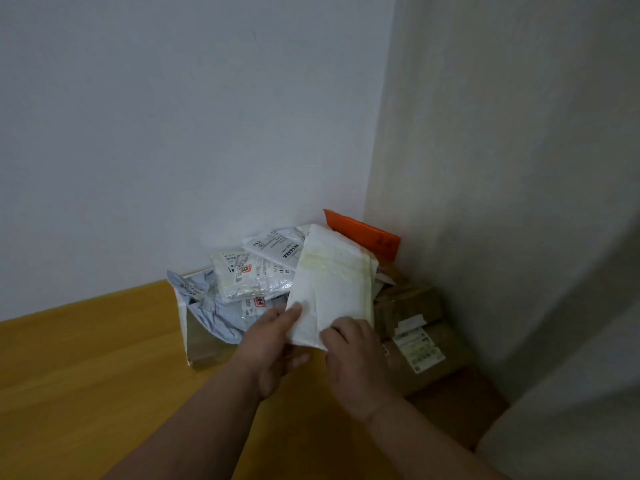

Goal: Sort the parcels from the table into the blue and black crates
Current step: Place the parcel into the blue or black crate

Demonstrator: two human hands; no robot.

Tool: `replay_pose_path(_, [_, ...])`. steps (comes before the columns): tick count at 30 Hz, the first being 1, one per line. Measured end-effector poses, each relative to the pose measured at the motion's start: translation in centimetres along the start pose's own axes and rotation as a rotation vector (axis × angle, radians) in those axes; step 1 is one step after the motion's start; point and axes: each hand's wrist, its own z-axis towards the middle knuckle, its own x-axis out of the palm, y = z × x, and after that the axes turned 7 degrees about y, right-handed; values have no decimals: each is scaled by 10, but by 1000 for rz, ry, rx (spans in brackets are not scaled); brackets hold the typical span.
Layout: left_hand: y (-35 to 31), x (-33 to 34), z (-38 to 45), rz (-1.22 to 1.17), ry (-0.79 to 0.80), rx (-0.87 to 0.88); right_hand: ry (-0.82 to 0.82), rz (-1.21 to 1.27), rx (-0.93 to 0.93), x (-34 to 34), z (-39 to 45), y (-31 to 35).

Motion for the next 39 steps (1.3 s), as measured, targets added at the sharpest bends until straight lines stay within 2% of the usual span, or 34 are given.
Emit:
replay_pose_path(3, [12, -18, -6, 54, -82, 32, 109, 44, -118, -3, -8, 13])
replay_pose_path(5, [20, -33, -13, 19, -98, 49, 160, 127, -98, -3, -12, 19])
replay_pose_path(7, [26, -46, -21, -9, -105, 64, 122, 325, 130, -3, -15, 26])
replay_pose_path(10, [31, -64, -32, -34, -116, 82, 31, 612, 673, -3, -12, 25])
replay_pose_path(12, [33, -73, -40, -63, -102, 86, 154, 902, 963, 0, -10, 21])
replay_pose_path(15, [31, -80, -50, -91, -76, 92, 289, 1441, 1107, 6, -6, 28])
replay_pose_path(17, [30, -83, -54, -100, -76, 106, 345, 1618, 1091, 8, -3, 35])
replay_pose_path(19, [30, -87, -56, -70, -109, 131, 372, 1654, 1039, 8, 0, 39])
replay_pose_path(22, [35, -87, -60, 132, -173, 214, 367, 1586, 973, 7, 3, 39])
replay_pose_path(25, [40, -75, -67, 302, -179, 323, 292, 1413, 882, 5, 2, 39])
replay_pose_path(28, [43, -62, -62, 494, -189, 318, 281, 1336, 807, -5, 2, 41])
replay_pose_path(35, [41, -44, -57, 504, -147, 352, 348, 1373, 658, -30, 5, 41])
replay_pose_path(39, [40, -45, -60, 621, -172, 374, 400, 1420, 618, -32, 4, 53])
